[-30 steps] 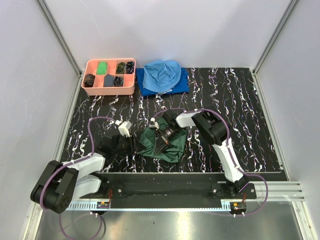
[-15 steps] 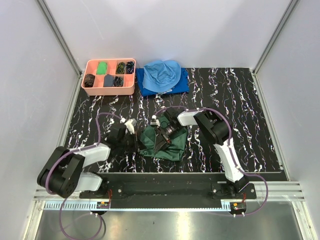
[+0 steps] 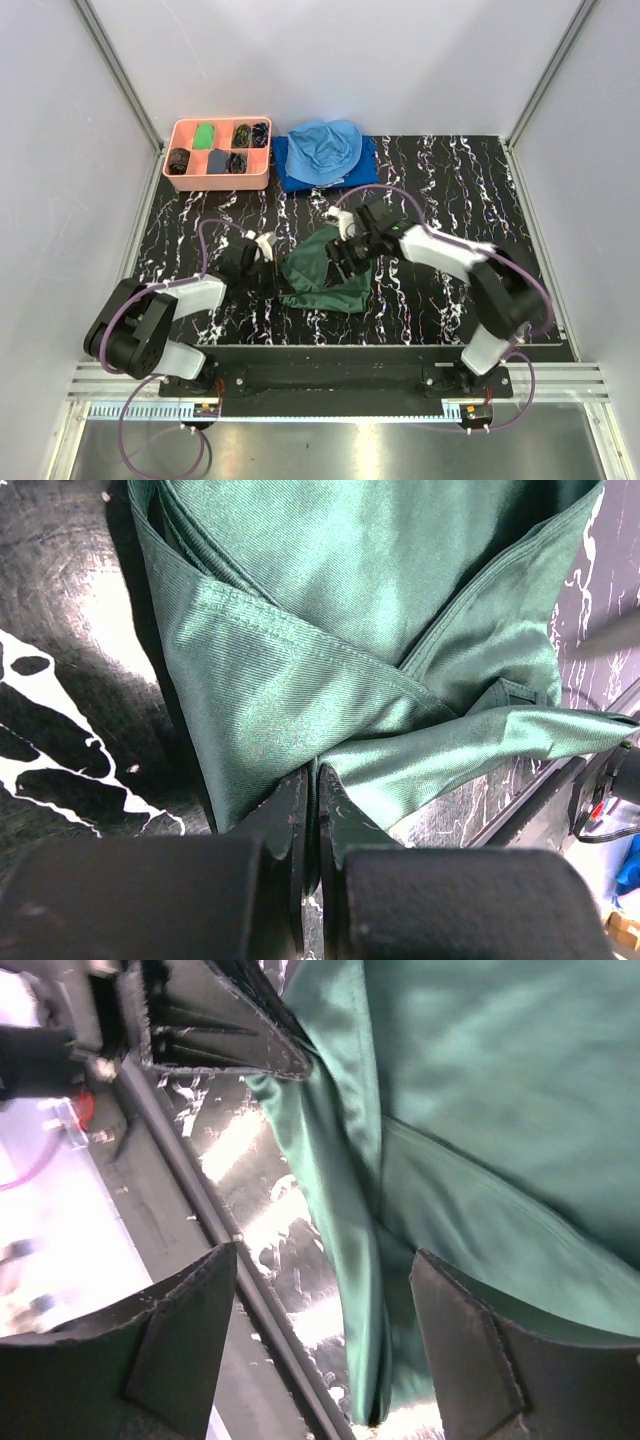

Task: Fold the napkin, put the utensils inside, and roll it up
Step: Roll the napkin with the utensil

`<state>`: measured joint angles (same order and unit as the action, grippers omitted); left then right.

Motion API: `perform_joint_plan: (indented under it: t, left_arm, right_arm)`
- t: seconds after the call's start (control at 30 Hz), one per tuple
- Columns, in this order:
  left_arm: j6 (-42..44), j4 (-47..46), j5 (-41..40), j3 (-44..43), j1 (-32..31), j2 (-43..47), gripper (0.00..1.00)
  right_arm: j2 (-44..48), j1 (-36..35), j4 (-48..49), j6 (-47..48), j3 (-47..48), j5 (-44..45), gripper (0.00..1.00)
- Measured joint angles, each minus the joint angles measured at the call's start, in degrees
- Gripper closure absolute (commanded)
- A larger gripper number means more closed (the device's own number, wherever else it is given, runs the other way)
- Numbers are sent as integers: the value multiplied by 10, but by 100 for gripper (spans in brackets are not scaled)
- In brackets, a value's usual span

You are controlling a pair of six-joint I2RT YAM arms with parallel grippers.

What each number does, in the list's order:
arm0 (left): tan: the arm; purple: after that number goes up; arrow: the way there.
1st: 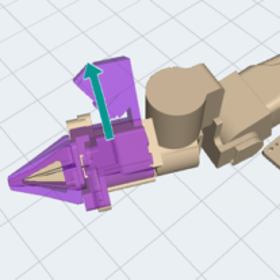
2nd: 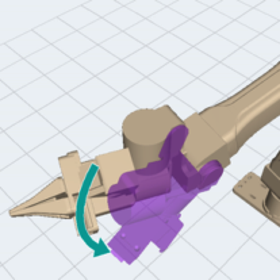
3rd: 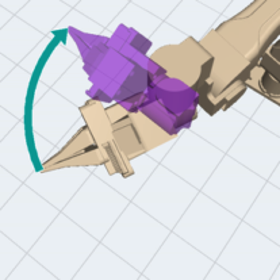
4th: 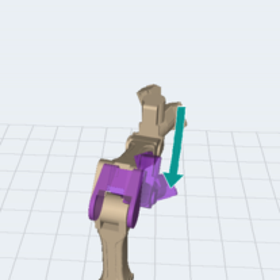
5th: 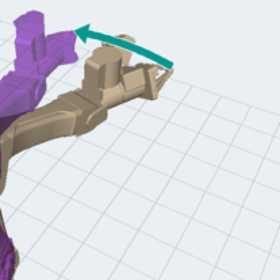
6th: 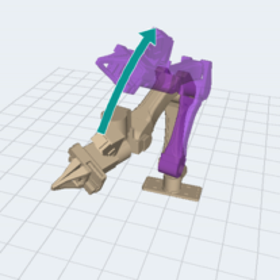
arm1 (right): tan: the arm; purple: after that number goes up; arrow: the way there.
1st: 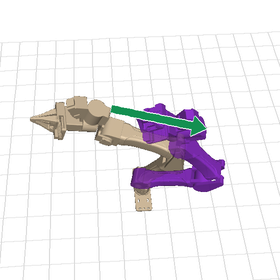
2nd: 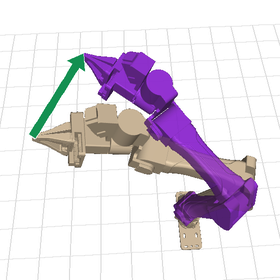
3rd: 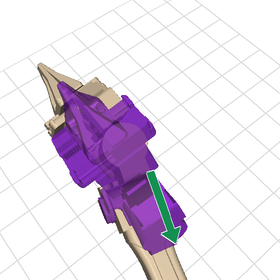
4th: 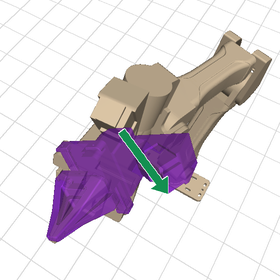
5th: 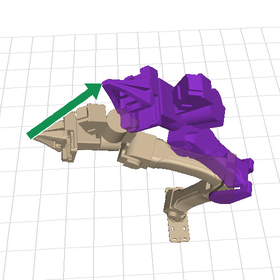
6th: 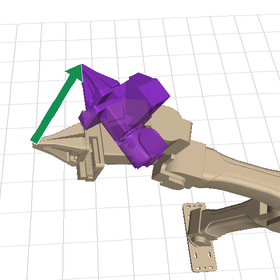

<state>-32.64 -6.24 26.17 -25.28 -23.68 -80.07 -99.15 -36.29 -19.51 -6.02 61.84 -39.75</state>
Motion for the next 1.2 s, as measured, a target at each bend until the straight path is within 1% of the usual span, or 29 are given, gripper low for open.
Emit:
perform_joint_plan:
  t: [0.07,0.13,0.23,0.3,0.37,0.47,0.6,0.63,0.77,0.9,1.0,1.2]
  left_arm:
    - [0,5,1,-6,0,-5,100]
    - [0,8,2,-12,0,-11,100]
    - [0,14,4,-19,0,-17,100]
    - [0,18,5,-22,0,-20,100]
    - [0,19,6,-24,0,-22,100]
    - [0,19,7,-24,0,-22,100]
    - [0,21,7,-26,0,-22,100]
    - [0,23,7,-26,0,-23,100]
    - [0,24,7,-27,0,-23,100]
    - [0,24,7,-27,0,-23,100]
    - [0,24,7,-27,0,-23,100]
    - [0,25,7,-28,0,-24,100]
  right_arm:
    - [80,-11,8,5,-39,62,20]
    - [145,-40,12,9,-67,119,20]
    - [200,-102,16,7,-92,194,22]
    - [216,-140,16,3,-106,229,25]
    - [217,-158,16,-3,-115,255,27]
    - [210,-161,16,-13,-120,280,30]
    - [189,-161,16,-23,-122,296,31]
    - [185,-161,17,-24,-123,298,33]
    - [180,-161,16,-29,-135,303,35]
    - [165,-161,16,-31,-140,307,34]
    - [147,-161,18,-34,-140,316,30]
    - [107,-161,25,-37,-139,338,25]
